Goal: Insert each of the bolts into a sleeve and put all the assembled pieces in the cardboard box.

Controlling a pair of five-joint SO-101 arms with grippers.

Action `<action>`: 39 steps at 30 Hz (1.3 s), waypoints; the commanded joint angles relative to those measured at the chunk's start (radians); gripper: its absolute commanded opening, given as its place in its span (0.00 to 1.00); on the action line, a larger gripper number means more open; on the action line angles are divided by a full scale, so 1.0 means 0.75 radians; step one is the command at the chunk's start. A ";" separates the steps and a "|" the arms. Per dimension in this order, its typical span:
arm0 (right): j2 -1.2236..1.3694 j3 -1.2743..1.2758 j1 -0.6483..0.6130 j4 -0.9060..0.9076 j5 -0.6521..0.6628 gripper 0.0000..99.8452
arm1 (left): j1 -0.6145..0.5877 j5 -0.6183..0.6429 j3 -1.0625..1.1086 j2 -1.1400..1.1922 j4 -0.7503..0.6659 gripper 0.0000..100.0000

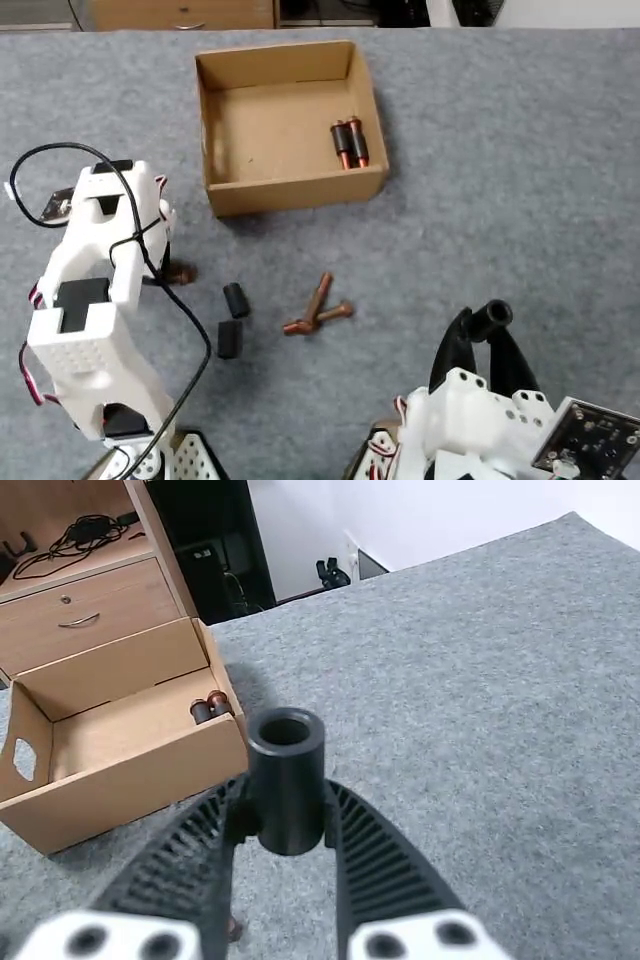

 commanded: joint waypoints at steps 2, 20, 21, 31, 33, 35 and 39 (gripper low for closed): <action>-0.005 0.001 -0.015 -0.033 -0.014 0.00 | -0.004 -0.012 -0.049 0.038 0.027 0.24; -0.013 0.003 -0.015 -0.031 -0.014 0.00 | -0.012 -0.025 -0.849 0.036 0.687 0.24; -0.013 0.003 -0.015 -0.031 -0.014 0.00 | -0.016 -0.045 -0.859 0.026 0.685 0.24; -0.015 0.003 -0.017 -0.031 -0.014 0.00 | -0.043 -0.160 -0.683 -0.510 0.685 0.24; -0.015 0.003 -0.017 -0.031 -0.014 0.00 | -0.045 -0.170 -0.649 -0.600 0.685 0.24; -0.015 0.003 -0.017 -0.031 -0.014 0.00 | -0.063 -0.270 -0.597 -0.678 0.685 0.24; -0.015 0.003 -0.017 -0.029 -0.014 0.00 | -0.072 -0.669 -0.503 -0.735 0.685 0.24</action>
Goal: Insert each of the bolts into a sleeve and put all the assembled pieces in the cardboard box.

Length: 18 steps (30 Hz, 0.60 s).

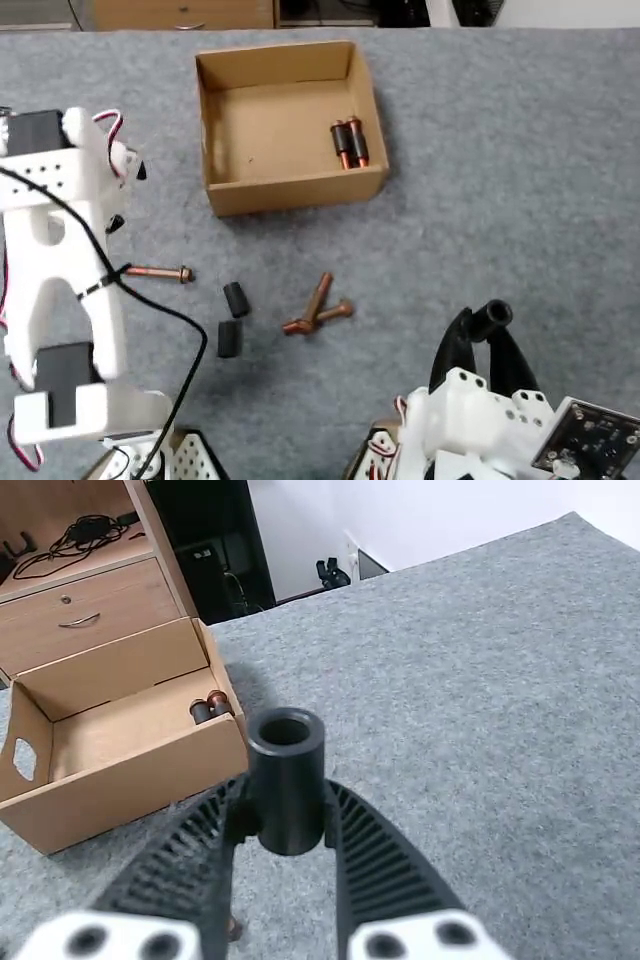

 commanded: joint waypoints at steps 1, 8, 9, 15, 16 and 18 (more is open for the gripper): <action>-0.015 0.003 -0.017 -0.027 -0.014 0.00 | -0.018 -0.415 0.051 -0.079 0.018 0.24; -0.015 0.003 -0.017 -0.027 -0.014 0.00 | -0.102 -1.305 0.055 -0.083 0.018 0.24; -0.015 0.003 -0.017 -0.027 -0.014 0.00 | -0.115 -1.436 0.055 -0.083 0.018 0.24; -0.015 0.003 -0.017 -0.027 -0.014 0.00 | -0.121 -2.173 0.063 -0.071 0.018 0.24; -0.015 0.003 -0.017 -0.027 -0.014 0.00 | -0.121 -2.277 0.065 -0.071 0.018 0.24; -0.015 0.003 -0.017 -0.025 -0.014 0.00 | -0.121 -2.492 0.063 -0.071 0.018 0.24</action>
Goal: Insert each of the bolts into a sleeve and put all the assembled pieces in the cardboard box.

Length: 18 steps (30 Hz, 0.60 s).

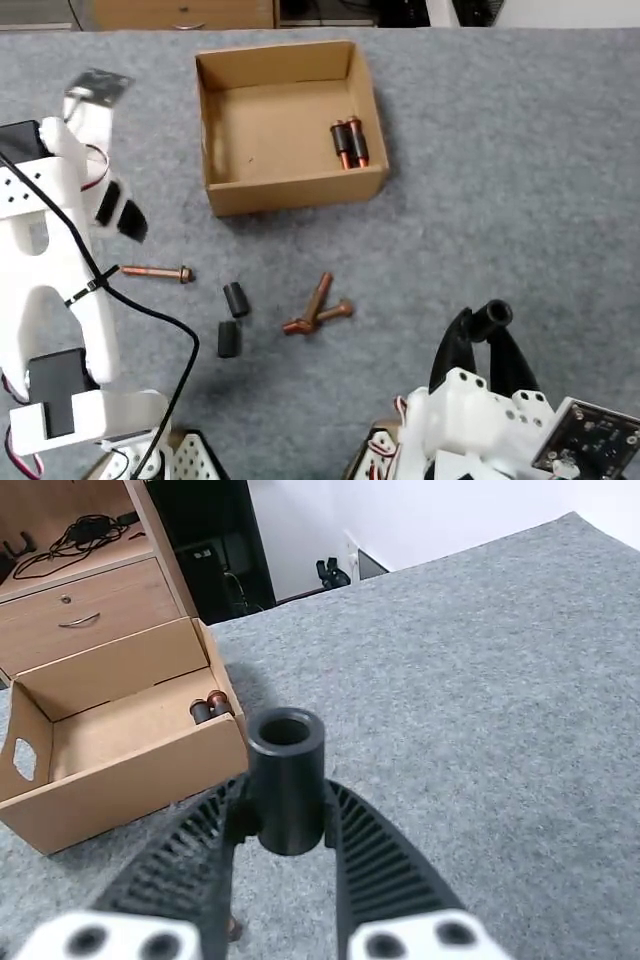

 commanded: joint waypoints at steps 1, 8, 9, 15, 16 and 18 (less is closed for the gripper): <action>-0.015 0.003 -0.017 -0.025 -0.014 0.00 | -0.016 -0.419 0.002 -0.042 0.018 0.24; -0.015 0.003 -0.017 -0.020 -0.014 0.00 | -0.016 -1.052 0.018 -0.042 0.018 0.24; -0.015 0.003 -0.017 -0.010 -0.014 0.00 | -0.014 -1.144 0.037 -0.042 0.016 0.24; -0.015 0.001 -0.017 0.004 -0.014 0.00 | 0.045 -1.440 0.258 -0.042 0.012 0.24; -0.015 0.001 -0.017 0.004 -0.014 0.00 | 0.063 -1.448 0.297 -0.040 0.000 0.24; -0.015 0.001 -0.017 0.004 -0.014 0.00 | 0.104 -1.444 0.399 -0.040 -0.074 0.24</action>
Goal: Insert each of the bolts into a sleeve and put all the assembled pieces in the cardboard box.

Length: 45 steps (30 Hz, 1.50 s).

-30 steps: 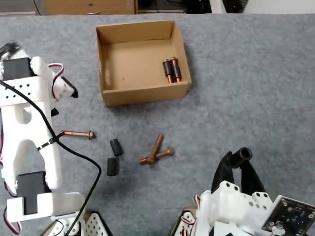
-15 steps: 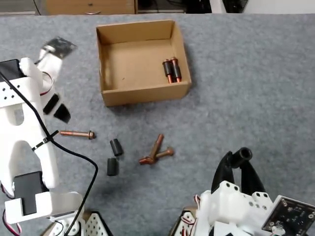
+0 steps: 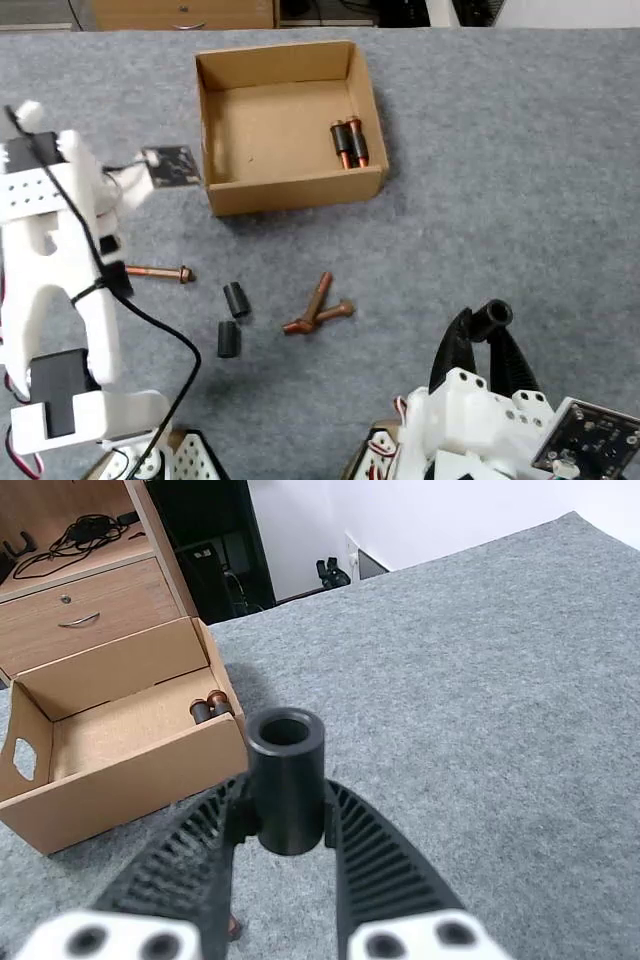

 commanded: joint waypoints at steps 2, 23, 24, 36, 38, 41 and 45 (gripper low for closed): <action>-0.009 0.001 -0.015 0.004 -0.014 0.00 | 0.102 -0.358 0.237 -0.040 -0.215 0.24; -0.005 0.005 -0.005 0.020 -0.014 0.00 | 0.135 -0.362 0.929 -0.040 -1.381 0.24; -0.005 0.009 -0.005 0.020 -0.014 0.00 | 0.129 -0.362 0.943 -0.040 -1.393 0.24; -0.005 0.009 -0.005 0.023 -0.014 0.00 | 0.049 -0.530 0.955 0.089 -1.403 0.23; -0.007 0.009 -0.005 0.023 -0.014 0.00 | 0.049 -0.530 0.923 0.136 -1.401 0.18; -0.011 0.009 -0.005 0.023 -0.014 0.00 | 0.049 -0.524 0.876 0.189 -1.399 0.04; -0.011 0.009 -0.005 0.023 -0.014 0.00 | 0.049 -0.522 0.851 0.212 -1.399 0.04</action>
